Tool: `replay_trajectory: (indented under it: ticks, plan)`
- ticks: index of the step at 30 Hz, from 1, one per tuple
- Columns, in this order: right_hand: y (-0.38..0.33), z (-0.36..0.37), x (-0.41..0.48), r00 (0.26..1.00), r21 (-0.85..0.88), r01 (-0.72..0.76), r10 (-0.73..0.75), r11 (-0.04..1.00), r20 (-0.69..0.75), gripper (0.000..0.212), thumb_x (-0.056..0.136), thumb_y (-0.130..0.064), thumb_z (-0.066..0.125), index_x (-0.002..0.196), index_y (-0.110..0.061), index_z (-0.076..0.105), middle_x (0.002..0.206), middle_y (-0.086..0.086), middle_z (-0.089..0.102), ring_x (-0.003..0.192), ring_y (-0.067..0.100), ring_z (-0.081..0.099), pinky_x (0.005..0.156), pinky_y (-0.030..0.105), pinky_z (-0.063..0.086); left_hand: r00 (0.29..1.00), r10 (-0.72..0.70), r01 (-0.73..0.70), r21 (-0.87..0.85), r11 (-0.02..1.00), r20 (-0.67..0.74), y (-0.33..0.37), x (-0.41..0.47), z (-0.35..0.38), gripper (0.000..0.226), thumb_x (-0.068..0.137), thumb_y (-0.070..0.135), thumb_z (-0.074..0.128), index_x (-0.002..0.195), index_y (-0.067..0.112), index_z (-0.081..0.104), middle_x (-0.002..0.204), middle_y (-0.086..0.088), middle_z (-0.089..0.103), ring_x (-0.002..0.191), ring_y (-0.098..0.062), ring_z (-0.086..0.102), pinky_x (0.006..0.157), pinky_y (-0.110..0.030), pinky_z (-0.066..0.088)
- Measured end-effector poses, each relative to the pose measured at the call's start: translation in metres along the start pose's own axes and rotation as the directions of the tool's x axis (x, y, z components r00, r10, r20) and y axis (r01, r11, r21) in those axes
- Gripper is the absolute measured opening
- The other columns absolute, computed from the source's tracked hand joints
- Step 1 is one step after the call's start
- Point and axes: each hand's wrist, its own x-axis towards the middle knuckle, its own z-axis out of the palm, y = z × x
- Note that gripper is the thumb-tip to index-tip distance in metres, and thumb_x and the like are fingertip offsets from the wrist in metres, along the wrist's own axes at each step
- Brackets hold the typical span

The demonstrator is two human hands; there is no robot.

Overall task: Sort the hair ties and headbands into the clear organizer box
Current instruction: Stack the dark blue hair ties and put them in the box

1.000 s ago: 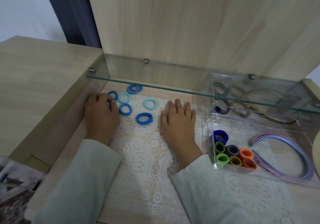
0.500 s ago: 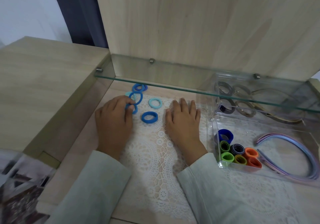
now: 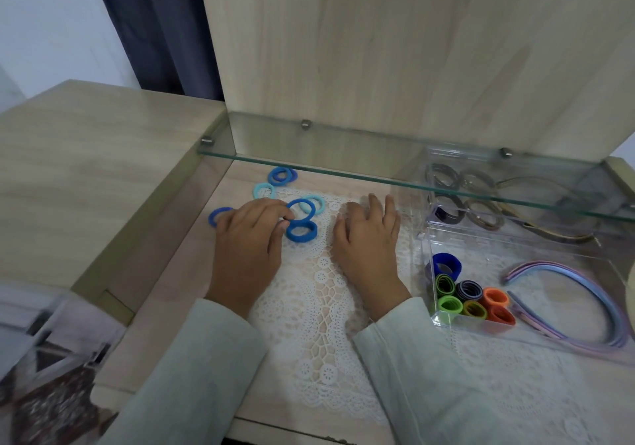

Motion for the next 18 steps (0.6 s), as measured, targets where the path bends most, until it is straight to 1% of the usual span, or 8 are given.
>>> replay_trajectory:
  ticks: [3, 5, 8, 11, 18]
  plan:
    - [0.0007, -0.0002, -0.0002, 1.000, 0.012, 0.003, -0.003, 1.000, -0.010, 0.040, 0.100, -0.032, 0.034, 0.133, -0.015, 0.049, 0.154, 0.016, 0.026, 0.146, 0.033, 0.004, 0.119, 0.047, 0.002, 0.999, -0.021, 0.020, 0.008, 1.000, 0.026, 0.0009, -0.0002, -0.0001, 0.011, 0.094, 0.018, 0.056, 0.098, 0.023, 0.066, 0.107, 0.009, 0.068, 0.105, -0.015, 0.062, 0.086, -0.034, 0.035]
    - [0.0007, 0.0003, -0.0003, 1.000, 0.023, 0.004, -0.004, 1.000, -0.015, 0.040, 0.100, -0.032, 0.035, 0.133, -0.015, 0.050, 0.153, 0.016, 0.027, 0.145, 0.033, 0.005, 0.119, 0.047, 0.003, 0.999, -0.006, 0.006, 0.001, 1.000, 0.043, 0.0014, -0.0011, 0.0000, 0.010, 0.092, 0.020, 0.058, 0.097, 0.022, 0.067, 0.109, 0.008, 0.067, 0.105, -0.015, 0.061, 0.086, -0.032, 0.035]
    - [0.0011, 0.0004, -0.0012, 0.999, 0.035, 0.011, -0.010, 0.999, -0.032, 0.040, 0.099, -0.031, 0.037, 0.132, -0.014, 0.051, 0.152, 0.017, 0.029, 0.145, 0.034, 0.005, 0.118, 0.048, 0.004, 0.997, 0.036, -0.033, -0.040, 0.999, 0.064, 0.0015, -0.0011, 0.0002, 0.009, 0.090, 0.019, 0.061, 0.097, 0.020, 0.067, 0.109, 0.004, 0.066, 0.101, -0.017, 0.062, 0.083, -0.038, 0.045]
    - [0.0013, 0.0002, -0.0017, 0.999, 0.050, 0.019, -0.017, 0.999, -0.036, 0.040, 0.099, -0.031, 0.037, 0.132, -0.013, 0.051, 0.152, 0.018, 0.028, 0.145, 0.033, 0.003, 0.119, 0.048, 0.005, 0.996, 0.046, -0.043, -0.046, 0.998, 0.080, 0.0014, -0.0013, -0.0002, 0.010, 0.089, 0.020, 0.061, 0.096, 0.019, 0.067, 0.110, 0.004, 0.065, 0.101, -0.016, 0.062, 0.081, -0.041, 0.048]
    - [0.0018, 0.0001, -0.0016, 0.999, 0.050, 0.017, -0.015, 0.999, -0.030, 0.041, 0.100, -0.033, 0.037, 0.133, -0.015, 0.050, 0.152, 0.016, 0.028, 0.145, 0.032, 0.003, 0.119, 0.046, 0.005, 0.994, 0.028, -0.029, 0.003, 1.000, 0.108, 0.0026, -0.0030, -0.0001, 0.011, 0.089, 0.023, 0.058, 0.097, 0.023, 0.065, 0.110, 0.011, 0.067, 0.103, -0.010, 0.062, 0.087, -0.032, 0.037]
